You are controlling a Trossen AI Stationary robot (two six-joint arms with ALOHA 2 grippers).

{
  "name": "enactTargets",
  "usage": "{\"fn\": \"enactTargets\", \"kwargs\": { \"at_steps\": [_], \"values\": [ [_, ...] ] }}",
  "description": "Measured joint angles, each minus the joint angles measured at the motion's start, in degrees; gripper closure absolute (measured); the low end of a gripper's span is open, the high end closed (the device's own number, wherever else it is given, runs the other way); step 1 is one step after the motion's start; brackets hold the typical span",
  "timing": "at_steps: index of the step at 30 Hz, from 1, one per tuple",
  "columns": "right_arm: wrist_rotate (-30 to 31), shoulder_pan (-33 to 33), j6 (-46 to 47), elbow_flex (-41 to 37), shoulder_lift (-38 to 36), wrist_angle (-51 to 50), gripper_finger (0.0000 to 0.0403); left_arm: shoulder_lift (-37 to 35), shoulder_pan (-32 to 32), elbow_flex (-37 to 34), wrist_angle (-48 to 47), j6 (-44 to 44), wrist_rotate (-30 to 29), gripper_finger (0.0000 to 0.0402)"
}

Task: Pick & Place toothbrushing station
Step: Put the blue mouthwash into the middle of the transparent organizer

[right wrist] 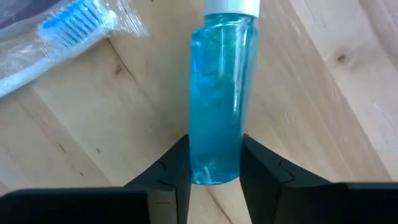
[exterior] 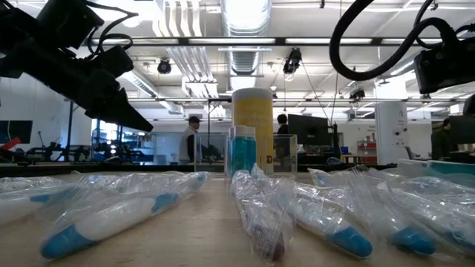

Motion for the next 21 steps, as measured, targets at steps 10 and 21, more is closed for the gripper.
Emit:
{"fn": "enactTargets", "kwargs": {
  "at_steps": [10,21],
  "values": [
    [5.06,0.91,0.02,-0.12,-0.2,0.42,0.0326,0.0,0.01,0.0,0.0,-0.12,0.0,0.0394],
    [14.73,1.98,-1.49,-0.07,-5.68,0.49,0.0331,0.01,0.0,0.37,3.25,2.74,4.38,0.0394]
  ]
}}
